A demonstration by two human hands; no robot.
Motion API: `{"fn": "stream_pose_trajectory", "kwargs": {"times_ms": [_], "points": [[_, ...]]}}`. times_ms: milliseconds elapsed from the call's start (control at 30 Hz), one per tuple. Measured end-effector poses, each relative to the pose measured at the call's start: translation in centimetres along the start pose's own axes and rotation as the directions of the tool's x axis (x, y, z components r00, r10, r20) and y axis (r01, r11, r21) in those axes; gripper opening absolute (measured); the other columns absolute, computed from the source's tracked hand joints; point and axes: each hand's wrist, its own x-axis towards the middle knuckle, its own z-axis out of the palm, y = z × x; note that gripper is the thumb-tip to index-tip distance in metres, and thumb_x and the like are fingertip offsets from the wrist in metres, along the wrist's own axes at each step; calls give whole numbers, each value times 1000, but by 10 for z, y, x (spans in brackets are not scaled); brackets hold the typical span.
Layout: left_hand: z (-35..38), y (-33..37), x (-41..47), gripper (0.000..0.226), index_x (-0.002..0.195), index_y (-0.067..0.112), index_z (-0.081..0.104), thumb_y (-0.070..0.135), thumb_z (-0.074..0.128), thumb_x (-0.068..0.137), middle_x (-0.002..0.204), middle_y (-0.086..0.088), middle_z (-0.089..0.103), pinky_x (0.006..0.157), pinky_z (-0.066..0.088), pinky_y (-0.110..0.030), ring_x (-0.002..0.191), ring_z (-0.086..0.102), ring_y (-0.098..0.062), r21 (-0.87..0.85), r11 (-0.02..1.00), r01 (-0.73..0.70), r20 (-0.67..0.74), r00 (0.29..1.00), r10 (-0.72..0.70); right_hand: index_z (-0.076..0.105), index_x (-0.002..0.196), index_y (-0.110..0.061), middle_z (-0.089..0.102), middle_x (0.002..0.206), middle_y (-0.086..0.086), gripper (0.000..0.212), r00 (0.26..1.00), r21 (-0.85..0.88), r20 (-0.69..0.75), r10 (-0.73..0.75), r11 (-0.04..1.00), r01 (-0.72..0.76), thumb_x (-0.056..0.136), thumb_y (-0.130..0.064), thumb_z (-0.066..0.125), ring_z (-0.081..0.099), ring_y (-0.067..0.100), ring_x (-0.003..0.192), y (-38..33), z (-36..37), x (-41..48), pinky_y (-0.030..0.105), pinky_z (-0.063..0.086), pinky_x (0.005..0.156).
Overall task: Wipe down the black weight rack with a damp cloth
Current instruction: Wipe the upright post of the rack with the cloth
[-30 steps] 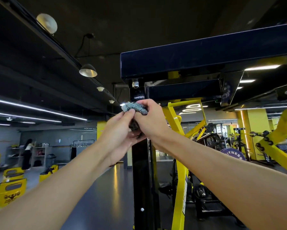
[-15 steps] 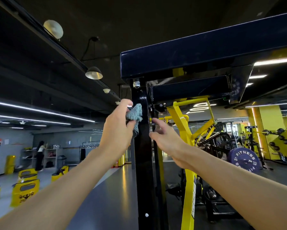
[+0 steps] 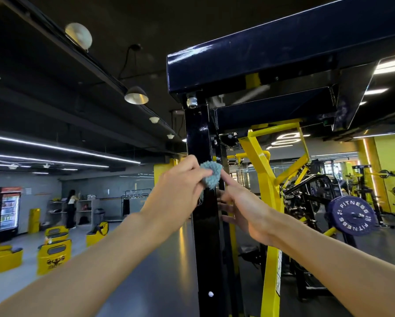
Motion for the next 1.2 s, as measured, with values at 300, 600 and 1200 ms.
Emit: {"fn": "stream_pose_trajectory", "kwargs": {"times_ms": [300,600,1200], "points": [[11,3,-9,29,113,7,73,-1,71,85,87,1,53,64,40,-12,66,45,-4,-22,1000,5,-16,1000,-5,30,141,-64,41,154,-5,47,998,24,-37,-51,998,52,106,-33,38,31,25,145,10,2,5,54,25,118],[9,-5,-26,32,113,12,75,-2,73,84,81,9,52,66,38,-8,65,47,-3,-79,985,154,-71,985,-160,11,148,-60,39,154,-8,54,999,-33,-13,46,998,-46,108,-30,32,35,20,142,28,9,-14,58,25,117],[20,13,-43,31,112,10,74,1,75,82,86,3,56,65,46,-19,68,50,-7,-55,975,217,-18,976,-218,14,151,-54,45,148,-2,61,997,-39,-20,68,997,-69,107,-19,39,40,17,136,35,12,-30,53,23,119]]}}
